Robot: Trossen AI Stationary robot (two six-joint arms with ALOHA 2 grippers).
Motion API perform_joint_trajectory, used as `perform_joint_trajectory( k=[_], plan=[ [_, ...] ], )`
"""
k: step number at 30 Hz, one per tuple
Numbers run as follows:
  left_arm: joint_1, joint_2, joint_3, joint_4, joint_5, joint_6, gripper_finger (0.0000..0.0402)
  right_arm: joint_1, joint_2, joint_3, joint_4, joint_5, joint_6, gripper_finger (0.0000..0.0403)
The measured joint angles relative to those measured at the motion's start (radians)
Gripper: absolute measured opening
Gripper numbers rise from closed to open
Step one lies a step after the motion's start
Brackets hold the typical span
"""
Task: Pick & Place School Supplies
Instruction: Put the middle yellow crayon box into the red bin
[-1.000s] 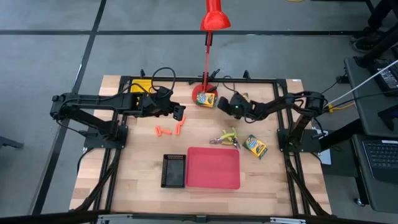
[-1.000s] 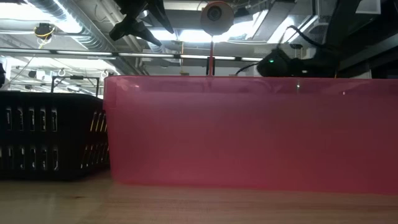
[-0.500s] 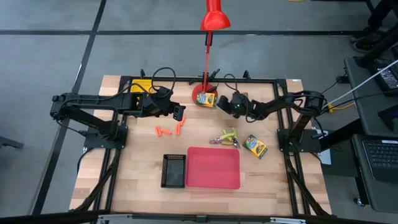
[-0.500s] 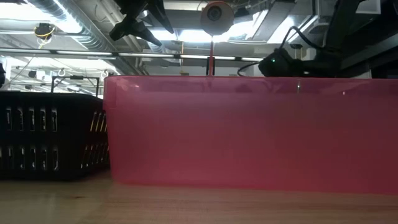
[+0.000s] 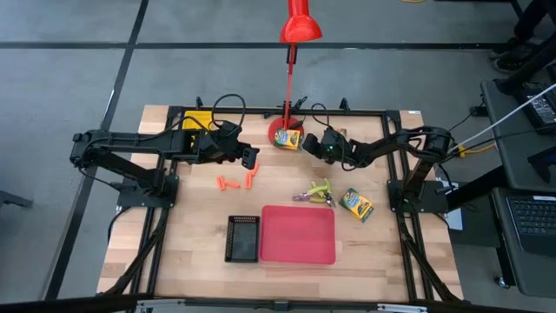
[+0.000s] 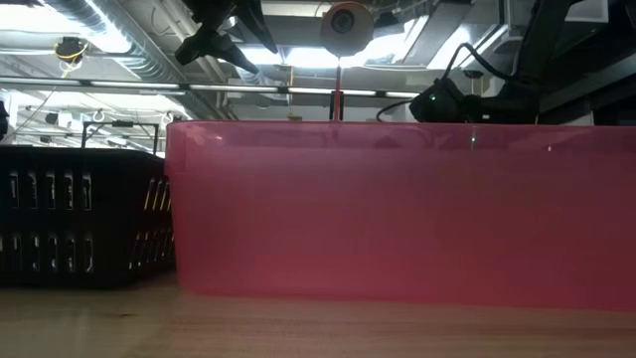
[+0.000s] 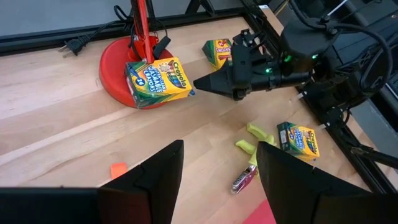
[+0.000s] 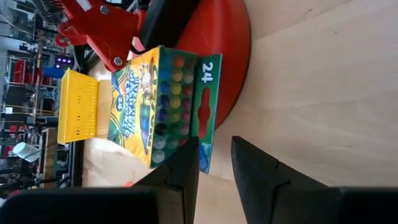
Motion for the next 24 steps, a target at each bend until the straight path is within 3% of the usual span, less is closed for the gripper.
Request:
perform_joint_trajectory(
  k=[24],
  plan=[
    [0.000,0.000,0.000,0.000,0.008,0.014,0.0200,0.034,0.015,0.023,-0.011,0.037,0.000,0.0098]
  ],
)
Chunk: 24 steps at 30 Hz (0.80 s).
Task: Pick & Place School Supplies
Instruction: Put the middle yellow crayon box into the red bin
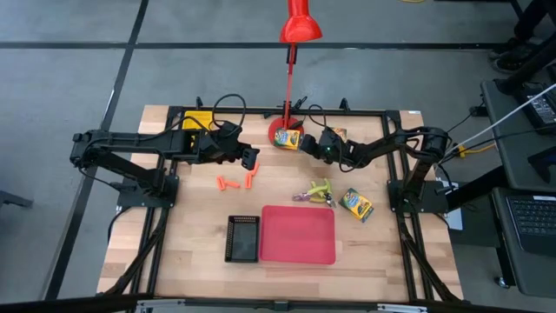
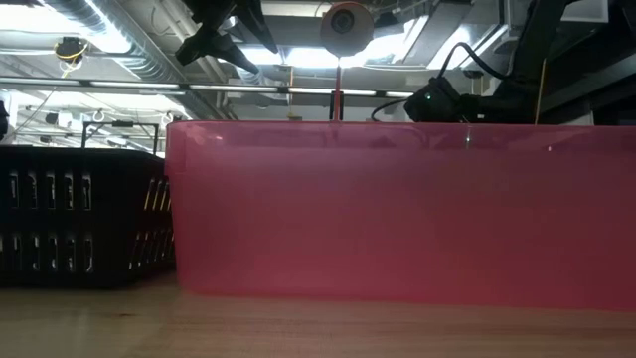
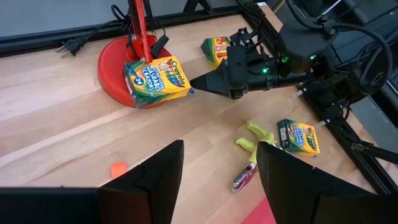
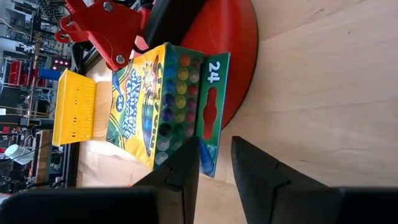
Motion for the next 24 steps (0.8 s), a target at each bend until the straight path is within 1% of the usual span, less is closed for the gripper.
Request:
perform_joint_trajectory(
  k=[11,14,21,24],
  plan=[
    [0.000,0.000,0.000,0.001,0.002,0.009,0.0200,0.017,0.001,0.002,0.001,-0.003,0.004,0.0098],
    [0.000,0.000,0.000,0.001,0.012,0.012,0.0200,0.017,0.019,0.005,0.008,0.002,0.003,0.0098],
    [0.000,0.000,0.000,0.009,0.030,0.017,0.0200,0.029,0.055,0.053,-0.022,0.027,-0.025,0.0098],
    [0.000,0.000,0.000,0.009,0.034,0.019,0.0200,0.020,0.058,0.060,-0.021,0.018,-0.023,0.0098]
  ],
)
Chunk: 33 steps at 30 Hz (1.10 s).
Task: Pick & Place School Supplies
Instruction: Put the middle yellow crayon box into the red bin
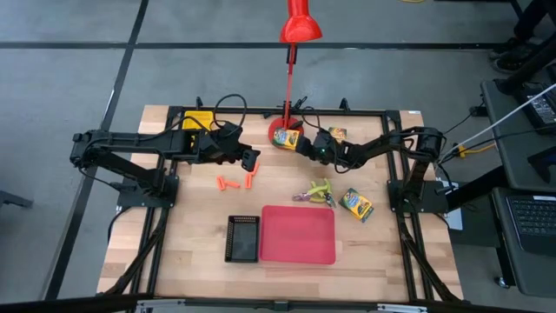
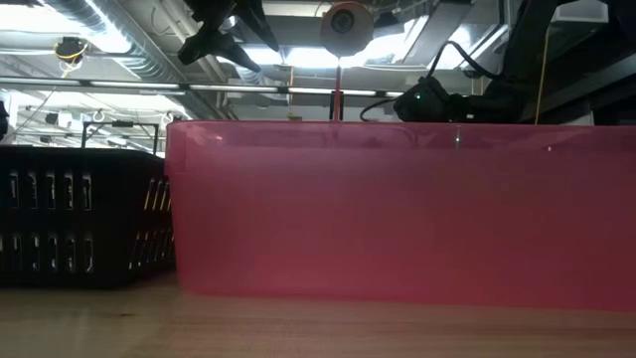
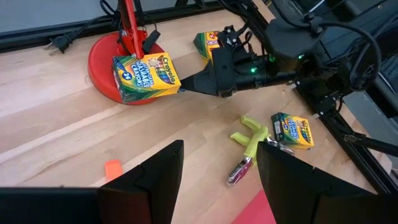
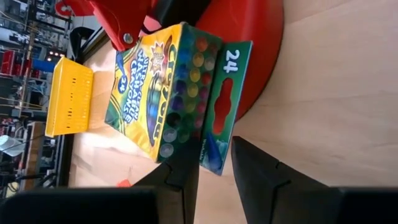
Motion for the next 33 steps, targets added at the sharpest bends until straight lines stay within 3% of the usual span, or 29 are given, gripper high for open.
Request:
perform_joint_trajectory(
  k=[6,13,20,27,33],
  plan=[
    [0.000,0.000,0.000,0.000,0.000,0.000,0.0200,0.001,0.000,0.000,-0.002,0.000,-0.004,0.0087],
    [0.000,0.000,0.000,0.000,0.000,0.007,0.0200,0.003,0.000,0.000,-0.003,0.000,-0.035,0.0009],
    [0.000,0.000,0.000,0.001,-0.008,0.007,0.0200,0.029,-0.009,0.000,-0.006,0.001,-0.061,0.0004],
    [0.000,0.000,0.000,0.075,-0.024,0.041,0.0200,0.161,-0.065,-0.002,-0.010,-0.042,-0.049,0.0002],
    [0.000,-0.001,0.000,0.097,-0.031,0.042,0.0200,0.305,-0.131,-0.002,-0.072,0.007,0.002,0.0001]
  ],
)
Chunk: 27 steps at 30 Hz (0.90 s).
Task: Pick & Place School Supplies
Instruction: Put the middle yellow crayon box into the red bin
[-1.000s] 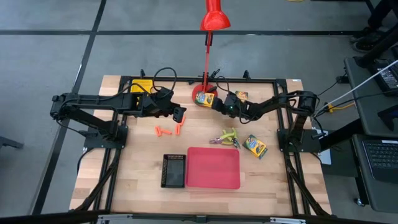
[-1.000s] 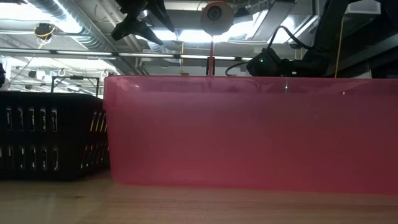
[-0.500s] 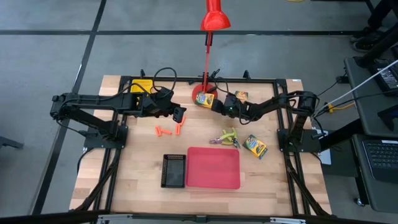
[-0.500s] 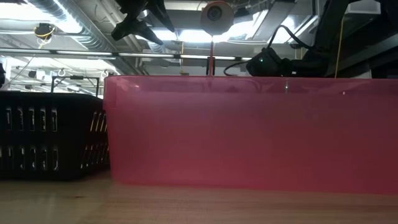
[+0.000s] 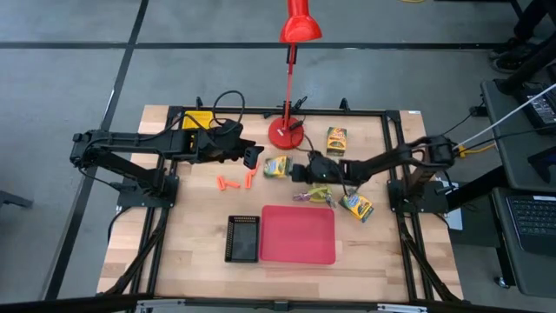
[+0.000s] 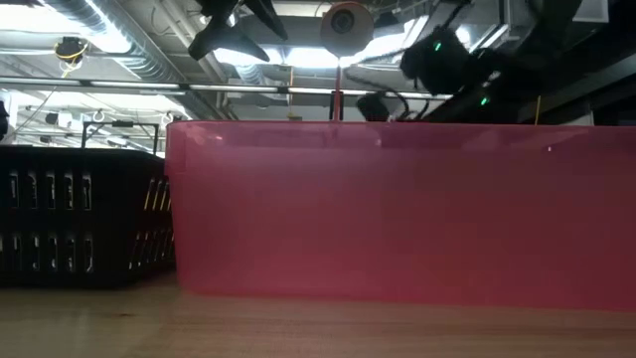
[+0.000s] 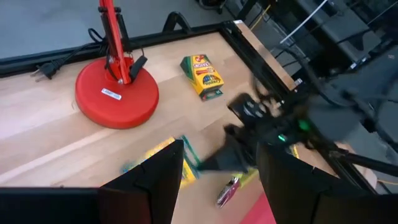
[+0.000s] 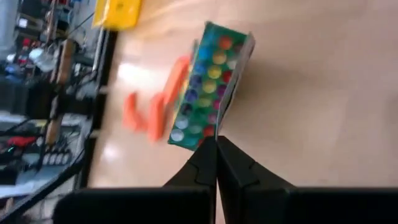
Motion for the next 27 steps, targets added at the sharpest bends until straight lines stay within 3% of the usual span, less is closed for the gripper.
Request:
perform_joint_trajectory(
  k=[9,18,27],
  plan=[
    [-0.010,0.000,0.000,0.021,0.016,0.023,0.0200,0.139,-0.237,0.000,-0.138,0.224,0.034,0.0000],
    [-0.051,0.000,0.000,0.111,0.034,0.062,0.0200,0.297,-0.538,0.000,-0.385,0.357,0.084,0.0000],
    [-0.096,0.000,0.000,0.198,0.034,0.096,0.0200,0.509,-0.574,0.001,-0.429,0.475,0.248,0.0000]
  ],
)
